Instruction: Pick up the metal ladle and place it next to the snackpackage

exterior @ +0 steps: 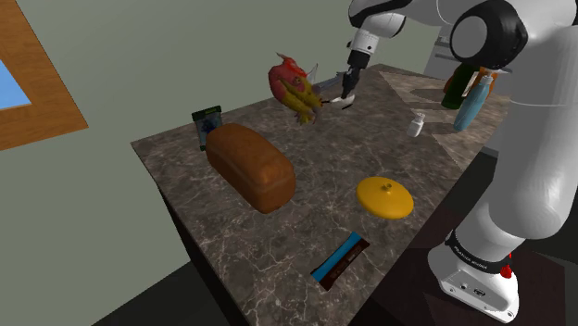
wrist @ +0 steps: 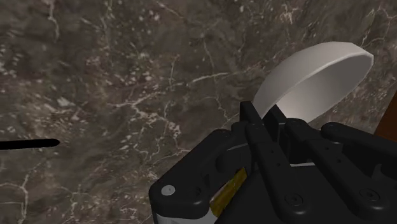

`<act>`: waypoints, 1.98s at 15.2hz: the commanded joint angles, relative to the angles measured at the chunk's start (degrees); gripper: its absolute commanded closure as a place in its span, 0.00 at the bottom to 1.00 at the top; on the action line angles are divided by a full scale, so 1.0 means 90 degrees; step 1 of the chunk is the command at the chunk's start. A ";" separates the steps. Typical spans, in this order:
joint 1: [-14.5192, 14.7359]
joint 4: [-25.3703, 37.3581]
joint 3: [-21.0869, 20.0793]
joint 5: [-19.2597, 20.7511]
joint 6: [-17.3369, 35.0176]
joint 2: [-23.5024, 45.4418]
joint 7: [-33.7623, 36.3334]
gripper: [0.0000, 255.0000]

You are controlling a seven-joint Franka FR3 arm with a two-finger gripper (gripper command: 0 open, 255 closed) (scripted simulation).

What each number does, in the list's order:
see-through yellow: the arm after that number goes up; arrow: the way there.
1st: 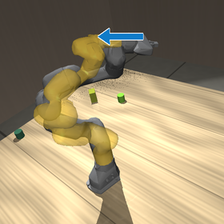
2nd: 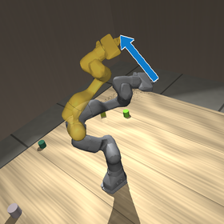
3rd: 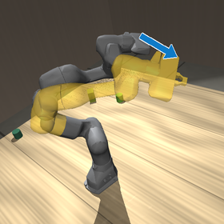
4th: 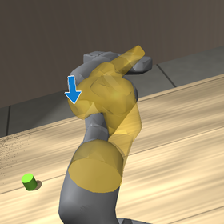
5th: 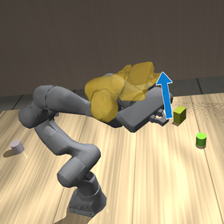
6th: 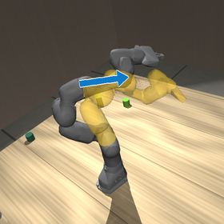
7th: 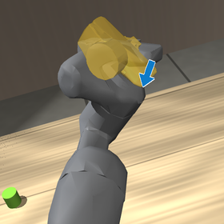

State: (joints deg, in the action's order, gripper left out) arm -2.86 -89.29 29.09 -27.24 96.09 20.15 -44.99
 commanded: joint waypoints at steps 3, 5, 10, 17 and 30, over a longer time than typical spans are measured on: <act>0.0295 -0.0489 -0.0025 0.0167 0.0172 -0.0470 0.0259 1.00; 0.0564 -0.1013 -0.0082 0.0309 0.0433 -0.0879 0.0504 1.00; 0.1110 -0.2134 -0.0334 0.0620 0.1012 -0.1799 0.1201 1.00; 0.1666 -0.3334 -0.0885 0.0883 0.1675 -0.2817 0.2264 1.00; 0.2521 -0.4572 -0.2199 0.0829 0.2633 -0.3813 0.4234 1.00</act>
State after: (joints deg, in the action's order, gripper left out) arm 19.16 -129.81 10.34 -19.55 118.94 -13.87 -8.35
